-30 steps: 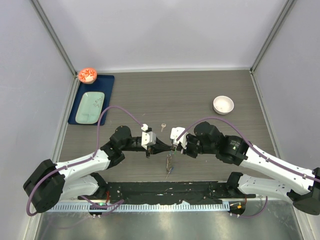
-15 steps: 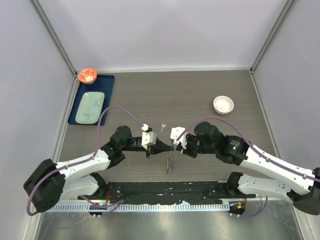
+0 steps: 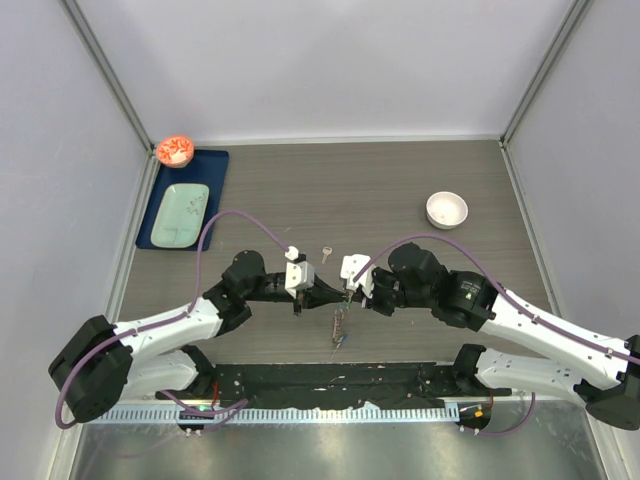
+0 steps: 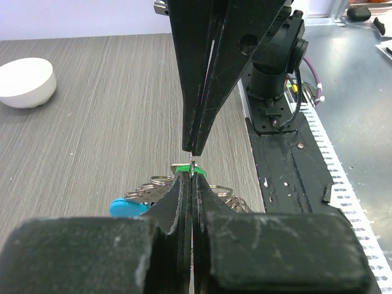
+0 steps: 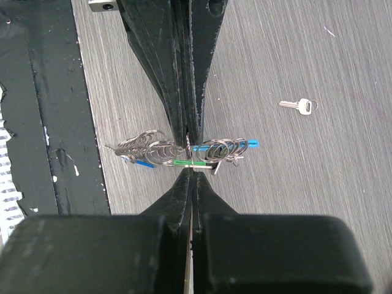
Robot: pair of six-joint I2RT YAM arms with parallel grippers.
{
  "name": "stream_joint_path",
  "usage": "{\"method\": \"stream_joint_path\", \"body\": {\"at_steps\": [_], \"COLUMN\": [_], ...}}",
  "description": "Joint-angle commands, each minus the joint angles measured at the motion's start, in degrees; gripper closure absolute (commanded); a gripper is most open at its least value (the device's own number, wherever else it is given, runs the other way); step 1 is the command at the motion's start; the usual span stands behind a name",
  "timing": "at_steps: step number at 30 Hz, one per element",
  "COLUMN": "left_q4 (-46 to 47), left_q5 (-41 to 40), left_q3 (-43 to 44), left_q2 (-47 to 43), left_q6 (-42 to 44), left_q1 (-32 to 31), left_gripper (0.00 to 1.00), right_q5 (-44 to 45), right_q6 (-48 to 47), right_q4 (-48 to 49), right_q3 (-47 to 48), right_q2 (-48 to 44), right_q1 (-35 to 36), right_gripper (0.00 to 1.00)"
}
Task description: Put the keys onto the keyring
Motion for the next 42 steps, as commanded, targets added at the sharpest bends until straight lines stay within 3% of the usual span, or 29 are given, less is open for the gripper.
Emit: {"method": "stream_joint_path", "body": {"at_steps": [1, 9, 42], "left_q4": [2.84, -1.46, 1.79], "left_q5": [-0.12, -3.99, -5.31], "left_q3": [2.52, 3.49, 0.06], "left_q2": [-0.33, -0.85, -4.28], "left_q6": [-0.02, -0.19, 1.30], "left_q1": [0.07, -0.01, 0.07], "left_gripper": [1.00, 1.00, 1.00], "right_q5": [-1.23, -0.44, 2.89], "right_q6": [-0.76, -0.94, -0.68], "right_q4": [2.70, 2.88, -0.46], "right_q3": [1.02, 0.93, 0.93], "right_q2": [-1.01, -1.09, -1.18], "right_q1": [0.65, 0.82, 1.00], "right_gripper": [0.99, 0.99, 0.99]}}
